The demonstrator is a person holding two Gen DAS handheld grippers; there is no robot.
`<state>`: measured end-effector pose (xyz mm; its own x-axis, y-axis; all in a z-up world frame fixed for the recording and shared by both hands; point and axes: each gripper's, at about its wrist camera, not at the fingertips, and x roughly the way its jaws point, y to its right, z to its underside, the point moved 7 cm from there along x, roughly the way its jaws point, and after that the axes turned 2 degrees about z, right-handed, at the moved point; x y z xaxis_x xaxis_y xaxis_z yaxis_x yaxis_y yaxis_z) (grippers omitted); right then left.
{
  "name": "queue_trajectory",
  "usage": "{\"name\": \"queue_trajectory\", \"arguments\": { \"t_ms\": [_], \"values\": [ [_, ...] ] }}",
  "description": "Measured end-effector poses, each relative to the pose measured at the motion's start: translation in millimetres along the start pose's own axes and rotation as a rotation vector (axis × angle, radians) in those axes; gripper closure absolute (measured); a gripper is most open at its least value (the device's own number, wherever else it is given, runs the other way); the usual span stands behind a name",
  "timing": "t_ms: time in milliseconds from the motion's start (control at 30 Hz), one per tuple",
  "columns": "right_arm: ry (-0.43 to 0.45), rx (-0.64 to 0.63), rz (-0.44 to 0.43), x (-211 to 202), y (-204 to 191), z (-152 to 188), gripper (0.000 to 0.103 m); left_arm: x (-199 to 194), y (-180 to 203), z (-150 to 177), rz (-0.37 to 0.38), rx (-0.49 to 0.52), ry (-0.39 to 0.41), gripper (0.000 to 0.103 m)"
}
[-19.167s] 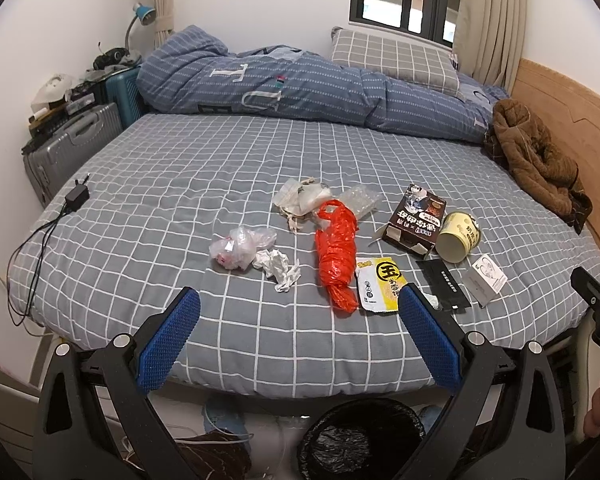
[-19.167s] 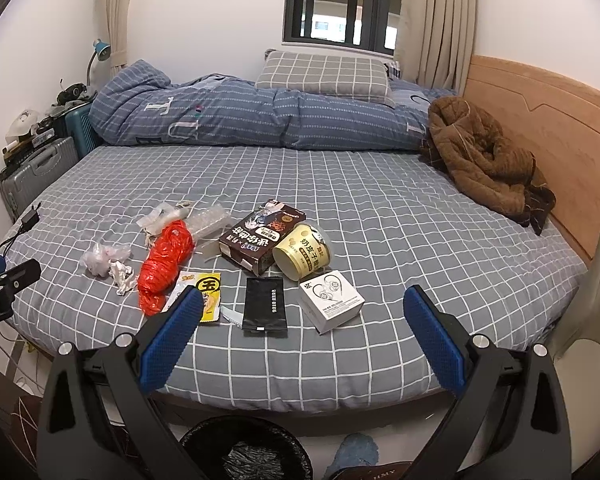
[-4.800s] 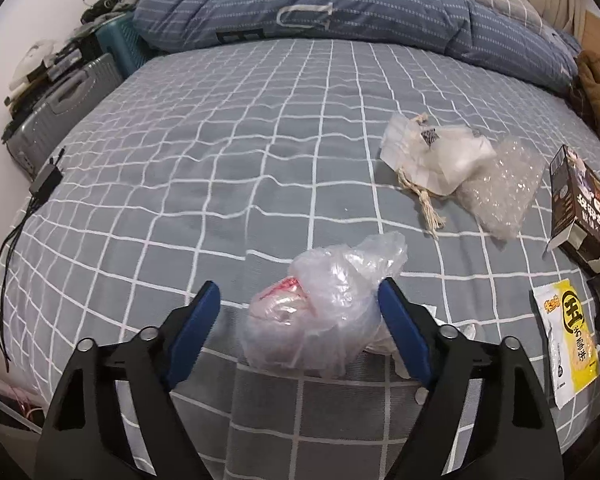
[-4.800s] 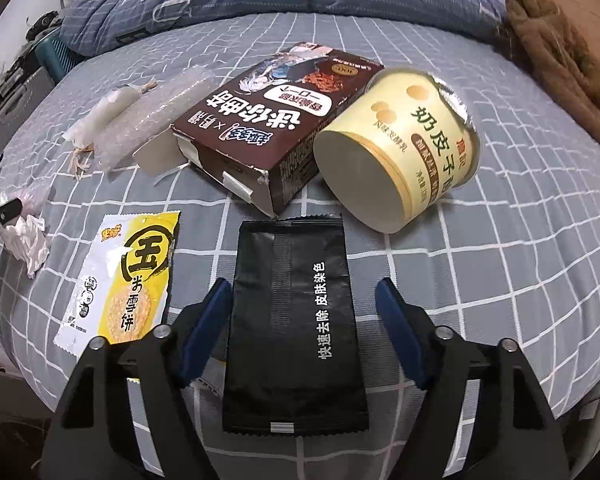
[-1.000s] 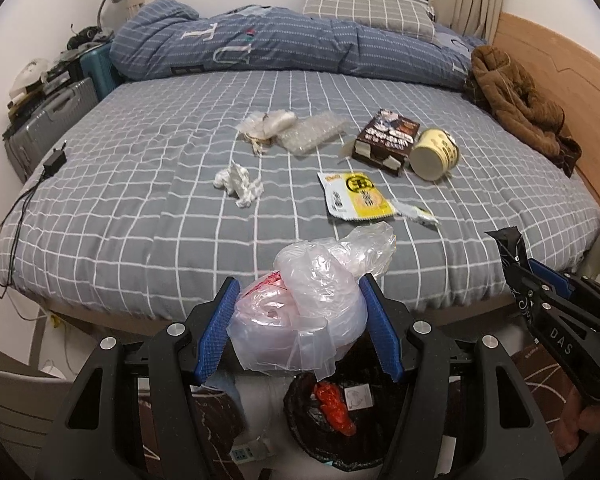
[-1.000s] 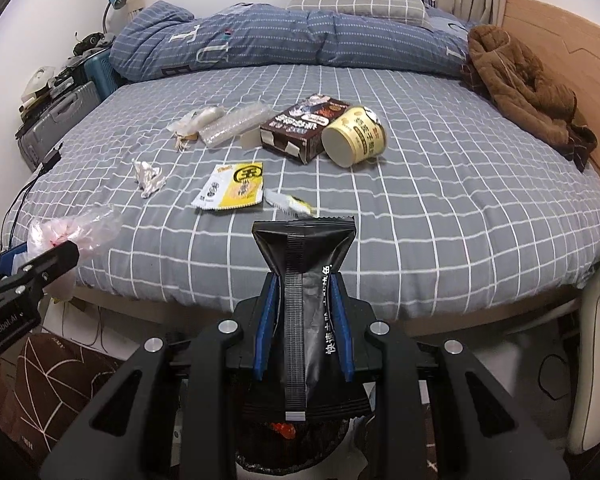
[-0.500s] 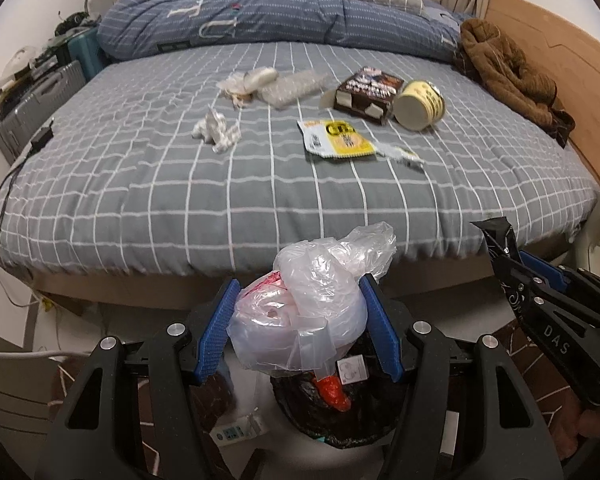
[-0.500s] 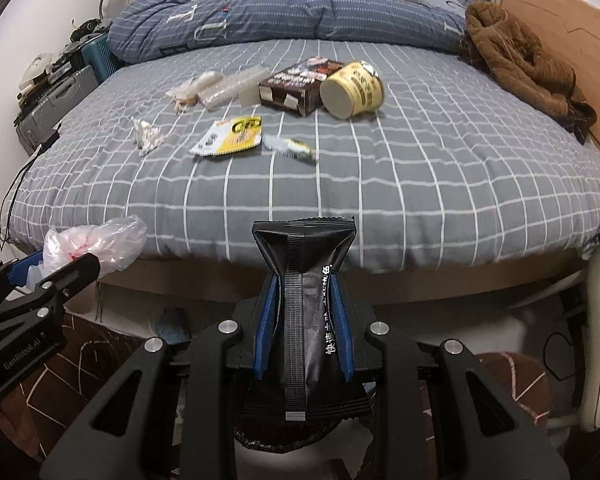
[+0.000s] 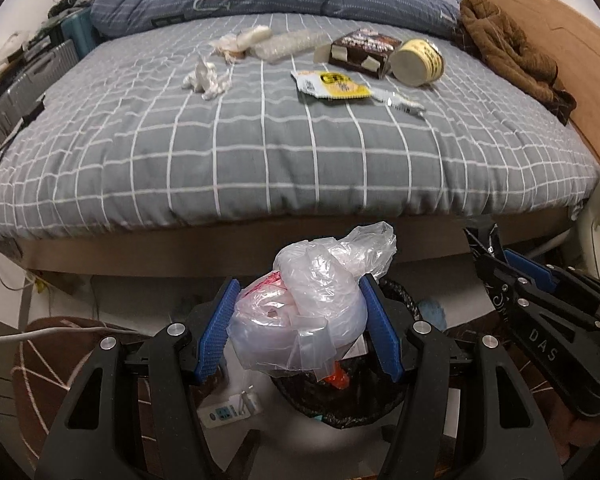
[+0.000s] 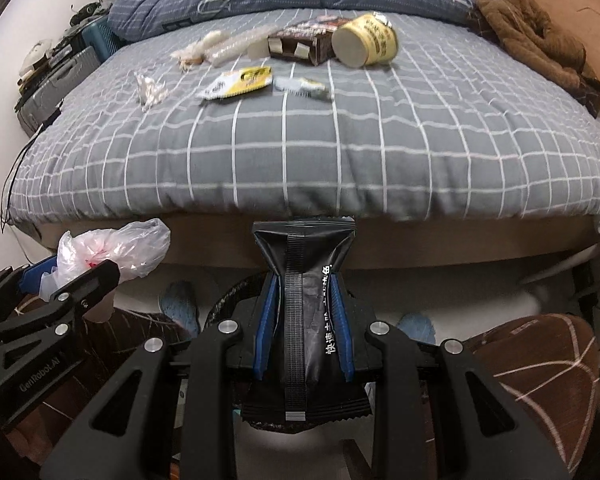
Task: Collect trash
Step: 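Carry the clear bag and black pouch with both tools over the bin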
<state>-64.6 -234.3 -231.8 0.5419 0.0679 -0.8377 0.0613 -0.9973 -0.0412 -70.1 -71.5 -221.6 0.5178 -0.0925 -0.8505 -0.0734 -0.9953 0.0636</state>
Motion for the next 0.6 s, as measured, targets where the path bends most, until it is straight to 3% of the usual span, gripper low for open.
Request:
{"name": "queue_trajectory", "arguments": {
  "t_ms": [600],
  "values": [
    [-0.185,0.001,0.005,70.7,0.7,44.7,0.076,61.3,-12.6,35.1,-0.008,-0.01,-0.125,0.043]
  ]
}}
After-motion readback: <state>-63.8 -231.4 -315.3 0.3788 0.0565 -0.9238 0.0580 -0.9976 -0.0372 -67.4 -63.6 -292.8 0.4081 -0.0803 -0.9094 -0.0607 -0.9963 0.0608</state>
